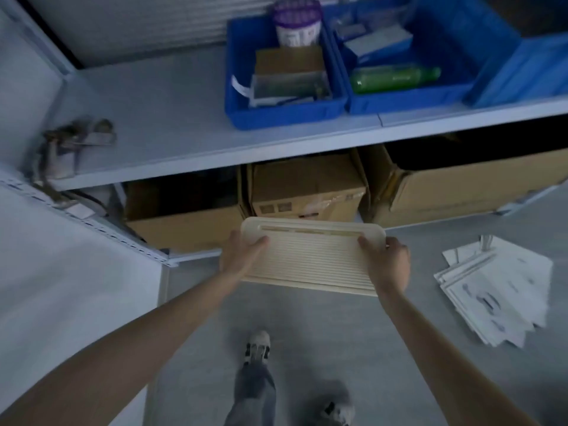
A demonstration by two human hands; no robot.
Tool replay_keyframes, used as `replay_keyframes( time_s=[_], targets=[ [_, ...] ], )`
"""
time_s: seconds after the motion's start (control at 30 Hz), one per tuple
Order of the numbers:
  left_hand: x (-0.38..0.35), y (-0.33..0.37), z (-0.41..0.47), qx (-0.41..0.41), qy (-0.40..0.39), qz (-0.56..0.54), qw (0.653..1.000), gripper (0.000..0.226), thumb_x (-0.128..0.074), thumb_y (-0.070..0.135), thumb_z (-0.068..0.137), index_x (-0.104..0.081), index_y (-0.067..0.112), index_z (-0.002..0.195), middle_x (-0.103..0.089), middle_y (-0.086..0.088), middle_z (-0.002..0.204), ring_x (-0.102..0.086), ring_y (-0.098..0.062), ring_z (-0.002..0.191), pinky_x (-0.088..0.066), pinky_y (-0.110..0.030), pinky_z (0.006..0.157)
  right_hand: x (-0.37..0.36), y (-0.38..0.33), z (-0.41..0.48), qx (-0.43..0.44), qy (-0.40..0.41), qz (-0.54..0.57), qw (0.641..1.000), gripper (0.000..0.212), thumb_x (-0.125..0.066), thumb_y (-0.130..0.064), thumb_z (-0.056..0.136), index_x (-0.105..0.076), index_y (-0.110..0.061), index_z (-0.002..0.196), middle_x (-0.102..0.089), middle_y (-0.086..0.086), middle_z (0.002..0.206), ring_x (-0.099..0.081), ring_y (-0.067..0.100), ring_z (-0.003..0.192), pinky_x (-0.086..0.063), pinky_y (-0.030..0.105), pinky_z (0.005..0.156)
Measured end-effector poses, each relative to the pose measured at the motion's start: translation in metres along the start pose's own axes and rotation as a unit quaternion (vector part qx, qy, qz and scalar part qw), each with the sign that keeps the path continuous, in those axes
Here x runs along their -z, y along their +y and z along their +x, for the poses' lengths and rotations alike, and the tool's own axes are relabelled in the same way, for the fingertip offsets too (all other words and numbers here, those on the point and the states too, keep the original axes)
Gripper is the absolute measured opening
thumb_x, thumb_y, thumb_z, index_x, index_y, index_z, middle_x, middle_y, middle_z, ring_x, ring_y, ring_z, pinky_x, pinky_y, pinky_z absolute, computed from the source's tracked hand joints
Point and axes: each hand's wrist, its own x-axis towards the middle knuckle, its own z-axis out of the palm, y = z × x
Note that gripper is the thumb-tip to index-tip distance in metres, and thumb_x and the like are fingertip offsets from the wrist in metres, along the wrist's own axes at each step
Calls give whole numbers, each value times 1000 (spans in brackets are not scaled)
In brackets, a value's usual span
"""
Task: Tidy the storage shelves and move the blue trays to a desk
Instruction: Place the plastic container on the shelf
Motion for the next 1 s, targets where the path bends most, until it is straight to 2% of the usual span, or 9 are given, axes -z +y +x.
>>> replay_keyframes(
  time_s=[0.13,0.3,0.4,0.5,0.57,0.67,0.77,0.9,1.0],
  targets=[
    [91,22,-22,-6,31,-61,998,63,-72,38,87,-47,2,133,-56,-4,121,-58,-30,115,-45,-35,85,16,-93,-32,79,-18,24,996,61,-62,-63,76,-66,-12,110,-64,11,106,-63,30,90,-54,41,74],
    [198,31,-20,-31,101,-27,994,77,-67,56,83,-48,1,132,-62,-10,124,-61,-29,106,-49,-37,85,0,-194,-61,162,-32,37,986,56,-61,-65,78,-64,-15,101,-65,6,97,-61,22,85,-55,40,75],
    [250,37,-2,-34,136,-14,990,84,-63,59,85,-41,-1,140,-57,-14,133,-57,-34,119,-44,-36,87,-26,-250,-67,184,-57,41,980,63,-59,-68,80,-62,-12,109,-64,8,104,-60,21,85,-50,35,70],
    [296,36,38,-44,150,-28,987,83,-64,59,84,-42,0,139,-58,-15,131,-59,-34,116,-45,-36,83,-58,-306,-70,196,-64,51,977,55,-62,-56,86,-60,-11,118,-61,9,112,-53,18,85,-41,31,69],
    [322,35,64,-53,162,-33,985,80,-65,59,84,-47,2,137,-60,-14,130,-60,-33,117,-47,-36,88,-82,-335,-71,199,-71,57,976,54,-63,-55,86,-60,-12,118,-61,9,113,-53,19,87,-40,30,70],
    [351,38,103,-74,172,-32,982,76,-68,56,82,-48,7,137,-62,-11,129,-61,-31,116,-49,-37,92,-118,-366,-63,193,-84,65,975,50,-63,-55,87,-61,-12,113,-62,7,107,-57,20,84,-41,30,66],
    [368,50,140,-69,159,-38,984,69,-73,51,80,-54,12,133,-65,-9,126,-62,-30,115,-50,-38,92,-143,-388,-44,185,-96,72,975,38,-64,-44,90,-64,-8,103,-65,6,93,-59,20,79,-42,30,64],
    [377,72,189,-68,149,-20,986,64,-74,43,80,-54,9,131,-64,-9,124,-61,-31,113,-49,-36,89,-175,-412,-5,178,-132,78,972,26,-67,-31,90,-60,-10,76,-56,0,67,-56,20,63,-42,32,53],
    [376,82,224,-45,147,-25,988,70,-76,46,77,-53,9,132,-62,-10,126,-61,-31,114,-50,-37,90,-198,-428,28,192,-136,76,969,23,-66,-26,88,-67,-5,96,-63,-1,86,-59,18,65,-42,27,51]
  ],
)
